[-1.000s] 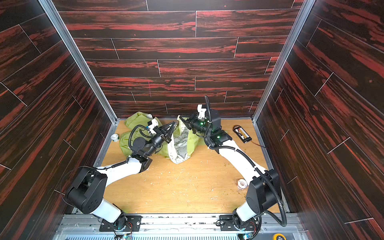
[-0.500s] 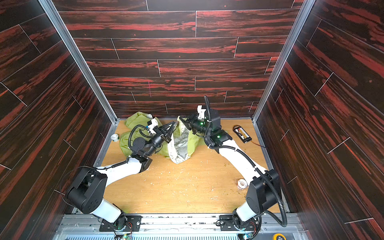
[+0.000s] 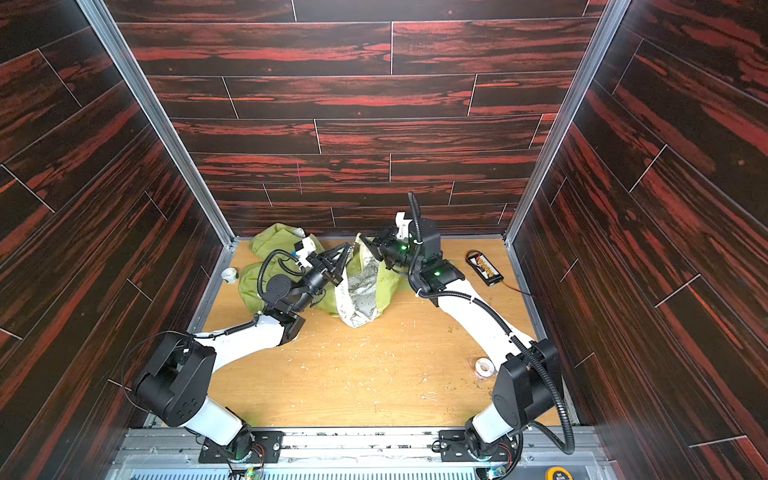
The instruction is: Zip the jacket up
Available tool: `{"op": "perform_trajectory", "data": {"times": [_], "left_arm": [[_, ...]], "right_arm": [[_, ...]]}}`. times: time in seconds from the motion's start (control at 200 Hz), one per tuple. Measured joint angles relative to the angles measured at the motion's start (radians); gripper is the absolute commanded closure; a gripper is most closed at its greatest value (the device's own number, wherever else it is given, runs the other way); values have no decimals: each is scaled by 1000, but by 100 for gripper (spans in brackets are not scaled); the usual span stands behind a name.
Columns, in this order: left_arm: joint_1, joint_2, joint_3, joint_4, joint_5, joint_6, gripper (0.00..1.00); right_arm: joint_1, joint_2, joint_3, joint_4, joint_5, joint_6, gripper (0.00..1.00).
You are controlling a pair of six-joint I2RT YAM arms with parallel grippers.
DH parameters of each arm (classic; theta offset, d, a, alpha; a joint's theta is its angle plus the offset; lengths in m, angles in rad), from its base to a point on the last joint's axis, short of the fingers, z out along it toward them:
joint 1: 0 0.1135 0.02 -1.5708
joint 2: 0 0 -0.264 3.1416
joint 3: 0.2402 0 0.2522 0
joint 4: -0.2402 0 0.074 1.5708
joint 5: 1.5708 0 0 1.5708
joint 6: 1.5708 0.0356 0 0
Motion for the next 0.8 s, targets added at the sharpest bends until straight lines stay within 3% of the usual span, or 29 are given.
{"op": "perform_trajectory", "data": {"times": [0.802], "left_arm": [[0, 0, 0, -24, -7, 26, 100]], "right_arm": [[8, 0, 0, -5, 2, 1, 100]]}}
